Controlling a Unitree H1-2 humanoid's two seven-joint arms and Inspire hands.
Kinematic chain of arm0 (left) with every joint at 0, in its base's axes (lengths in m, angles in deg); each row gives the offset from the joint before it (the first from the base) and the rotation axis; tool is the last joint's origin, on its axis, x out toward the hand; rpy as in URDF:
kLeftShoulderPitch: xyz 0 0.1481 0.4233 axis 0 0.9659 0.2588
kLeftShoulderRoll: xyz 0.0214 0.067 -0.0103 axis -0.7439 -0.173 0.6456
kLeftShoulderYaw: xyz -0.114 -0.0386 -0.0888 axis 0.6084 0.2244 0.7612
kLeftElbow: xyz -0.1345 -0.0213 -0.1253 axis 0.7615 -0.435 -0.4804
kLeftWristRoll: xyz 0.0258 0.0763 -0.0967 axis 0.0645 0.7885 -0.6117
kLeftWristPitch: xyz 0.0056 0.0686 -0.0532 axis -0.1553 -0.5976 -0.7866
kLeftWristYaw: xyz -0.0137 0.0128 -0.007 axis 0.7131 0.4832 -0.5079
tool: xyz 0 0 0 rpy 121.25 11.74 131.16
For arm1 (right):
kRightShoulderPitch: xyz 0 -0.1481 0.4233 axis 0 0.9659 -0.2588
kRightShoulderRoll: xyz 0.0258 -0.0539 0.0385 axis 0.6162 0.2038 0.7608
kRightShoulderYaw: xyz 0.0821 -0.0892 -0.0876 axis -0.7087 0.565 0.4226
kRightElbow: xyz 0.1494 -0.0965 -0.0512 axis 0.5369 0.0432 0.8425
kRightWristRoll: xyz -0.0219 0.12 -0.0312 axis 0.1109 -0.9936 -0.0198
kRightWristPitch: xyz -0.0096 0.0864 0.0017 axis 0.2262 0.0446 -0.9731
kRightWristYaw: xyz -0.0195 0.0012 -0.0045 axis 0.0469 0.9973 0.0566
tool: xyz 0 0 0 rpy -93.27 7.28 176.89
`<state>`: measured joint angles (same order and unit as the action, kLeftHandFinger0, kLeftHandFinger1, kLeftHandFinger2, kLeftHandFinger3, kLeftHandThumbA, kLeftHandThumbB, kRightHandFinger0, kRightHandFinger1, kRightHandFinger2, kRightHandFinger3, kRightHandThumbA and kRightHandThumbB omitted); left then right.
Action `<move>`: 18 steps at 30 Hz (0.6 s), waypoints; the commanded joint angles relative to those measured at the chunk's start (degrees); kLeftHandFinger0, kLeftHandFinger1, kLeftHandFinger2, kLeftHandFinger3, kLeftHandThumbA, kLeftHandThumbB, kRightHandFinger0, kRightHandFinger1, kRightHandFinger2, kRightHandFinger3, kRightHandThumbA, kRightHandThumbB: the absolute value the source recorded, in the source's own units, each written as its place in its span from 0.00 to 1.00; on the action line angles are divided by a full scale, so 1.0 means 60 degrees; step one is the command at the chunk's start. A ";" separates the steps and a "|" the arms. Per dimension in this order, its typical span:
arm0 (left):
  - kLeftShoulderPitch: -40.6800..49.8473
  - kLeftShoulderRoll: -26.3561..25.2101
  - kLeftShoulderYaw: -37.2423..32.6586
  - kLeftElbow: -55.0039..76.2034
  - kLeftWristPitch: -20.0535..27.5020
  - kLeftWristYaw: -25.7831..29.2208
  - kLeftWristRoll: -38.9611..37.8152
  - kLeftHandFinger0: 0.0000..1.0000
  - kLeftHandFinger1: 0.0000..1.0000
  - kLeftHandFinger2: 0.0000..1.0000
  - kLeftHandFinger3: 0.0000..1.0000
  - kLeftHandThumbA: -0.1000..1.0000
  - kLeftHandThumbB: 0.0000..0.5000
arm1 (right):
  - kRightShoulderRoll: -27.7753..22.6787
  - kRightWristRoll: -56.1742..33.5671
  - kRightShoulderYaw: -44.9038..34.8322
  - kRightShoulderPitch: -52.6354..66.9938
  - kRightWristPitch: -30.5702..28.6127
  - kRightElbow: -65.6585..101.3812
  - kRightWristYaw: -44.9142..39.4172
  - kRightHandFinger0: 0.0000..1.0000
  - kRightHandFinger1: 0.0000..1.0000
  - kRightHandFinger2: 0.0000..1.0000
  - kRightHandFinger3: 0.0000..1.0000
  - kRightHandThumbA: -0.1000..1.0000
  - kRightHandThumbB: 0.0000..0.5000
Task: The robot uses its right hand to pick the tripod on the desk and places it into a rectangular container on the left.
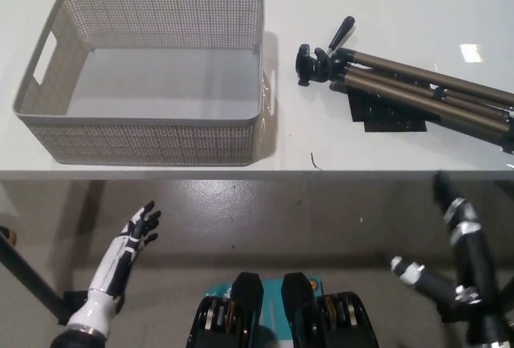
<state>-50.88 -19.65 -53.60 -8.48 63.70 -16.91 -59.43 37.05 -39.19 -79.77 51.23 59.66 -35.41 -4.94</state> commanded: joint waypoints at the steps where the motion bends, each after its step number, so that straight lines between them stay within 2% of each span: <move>1: 0.0230 0.0483 -0.0268 0.0361 0.1162 -0.0342 -0.0343 1.00 1.00 1.00 1.00 1.00 1.00 | -0.0588 0.1327 -0.0840 -0.1040 0.0478 0.2880 0.0268 1.00 1.00 1.00 1.00 1.00 0.58; 2: 0.0273 0.0553 -0.0301 0.0321 0.1231 -0.0335 -0.0319 1.00 1.00 1.00 1.00 1.00 1.00 | -0.0681 0.1567 -0.0970 -0.1344 0.0621 0.3099 0.0263 1.00 1.00 1.00 1.00 1.00 0.56; 3: 0.0347 0.0649 -0.0348 0.0323 0.1207 -0.0455 -0.0458 1.00 1.00 1.00 1.00 1.00 1.00 | -0.0732 0.1970 -0.1160 -0.1957 0.0977 0.3303 0.0355 1.00 1.00 1.00 1.00 1.00 0.61; 4: 0.0355 0.0660 -0.0348 0.0323 0.1207 -0.0472 -0.0472 1.00 1.00 1.00 1.00 1.00 1.00 | -0.0729 0.2014 -0.1185 -0.2017 0.1031 0.3333 0.0353 1.00 1.00 1.00 1.00 1.00 0.61; 5: 0.0410 0.0727 -0.0386 0.0190 0.1464 -0.0388 -0.0332 1.00 1.00 1.00 1.00 1.00 1.00 | -0.0877 0.2121 -0.1229 -0.2737 0.1724 0.3503 0.0187 1.00 1.00 1.00 1.00 1.00 0.67; 8: 0.0494 0.0772 -0.0411 0.0044 0.1572 -0.0510 -0.0402 1.00 1.00 1.00 1.00 1.00 1.00 | -0.1176 0.2697 -0.1293 -0.3904 0.2967 0.3722 -0.0218 1.00 1.00 1.00 1.00 1.00 0.65; 10: 0.0486 0.0755 -0.0398 -0.0089 0.1675 -0.0504 -0.0364 1.00 1.00 1.00 1.00 1.00 1.00 | -0.1421 0.2869 -0.1256 -0.4725 0.3699 0.3522 -0.0449 1.00 1.00 1.00 1.00 1.00 0.71; 13: 0.0480 0.0728 -0.0390 -0.0099 0.1617 -0.0485 -0.0374 1.00 1.00 1.00 1.00 1.00 1.00 | -0.2378 0.3372 -0.0828 -0.6622 0.4884 0.2027 -0.1208 1.00 1.00 1.00 1.00 1.00 0.80; 14: 0.0484 0.0709 -0.0384 -0.0068 0.1592 -0.0490 -0.0393 1.00 1.00 1.00 1.00 1.00 1.00 | -0.2779 0.3692 -0.0522 -0.7417 0.4893 0.0969 -0.1419 1.00 1.00 1.00 1.00 1.00 0.84; 15: 0.0481 0.0709 -0.0382 -0.0076 0.1601 -0.0488 -0.0401 1.00 1.00 1.00 1.00 1.00 1.00 | -0.2865 0.3727 -0.0432 -0.7587 0.4944 0.0751 -0.1461 1.00 1.00 1.00 1.00 1.00 0.85; 18: 0.0475 0.0643 -0.0392 -0.0096 0.1578 -0.0518 -0.0389 1.00 1.00 1.00 1.00 1.00 1.00 | -0.3307 0.4528 0.0666 -0.9376 0.5433 -0.1691 -0.2131 1.00 1.00 1.00 1.00 1.00 0.98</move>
<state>-47.53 -14.65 -55.90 -9.95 67.26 -17.76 -60.35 25.49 -26.23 -83.80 16.68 76.04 -27.95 -7.58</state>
